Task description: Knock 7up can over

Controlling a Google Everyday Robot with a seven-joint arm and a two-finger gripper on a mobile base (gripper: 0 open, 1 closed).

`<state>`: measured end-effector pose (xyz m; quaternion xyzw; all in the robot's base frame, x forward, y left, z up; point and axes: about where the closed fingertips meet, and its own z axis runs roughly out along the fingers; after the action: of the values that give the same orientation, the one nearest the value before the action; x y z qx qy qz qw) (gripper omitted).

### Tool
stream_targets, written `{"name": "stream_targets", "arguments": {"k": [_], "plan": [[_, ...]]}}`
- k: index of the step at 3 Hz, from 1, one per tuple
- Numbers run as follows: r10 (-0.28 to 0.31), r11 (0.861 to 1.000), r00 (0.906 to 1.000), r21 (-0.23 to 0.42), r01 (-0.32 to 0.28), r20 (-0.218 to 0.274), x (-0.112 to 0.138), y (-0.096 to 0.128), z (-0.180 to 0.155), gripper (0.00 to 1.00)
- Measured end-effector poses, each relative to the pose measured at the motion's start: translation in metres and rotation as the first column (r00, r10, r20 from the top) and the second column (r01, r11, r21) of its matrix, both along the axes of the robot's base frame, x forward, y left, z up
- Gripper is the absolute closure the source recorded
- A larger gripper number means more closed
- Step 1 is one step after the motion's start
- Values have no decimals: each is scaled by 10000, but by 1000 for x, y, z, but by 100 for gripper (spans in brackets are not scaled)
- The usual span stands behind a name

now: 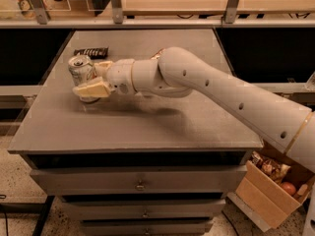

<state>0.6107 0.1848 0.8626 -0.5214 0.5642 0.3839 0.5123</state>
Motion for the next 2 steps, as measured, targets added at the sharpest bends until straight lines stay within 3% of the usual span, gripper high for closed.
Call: {"name": "stream_targets", "arguments": {"k": [1, 2], "plan": [[15, 10000, 9999, 71, -15, -109, -2, 0, -1, 64], [-276, 9993, 9996, -257, 274, -46, 1, -12, 5, 88]]}}
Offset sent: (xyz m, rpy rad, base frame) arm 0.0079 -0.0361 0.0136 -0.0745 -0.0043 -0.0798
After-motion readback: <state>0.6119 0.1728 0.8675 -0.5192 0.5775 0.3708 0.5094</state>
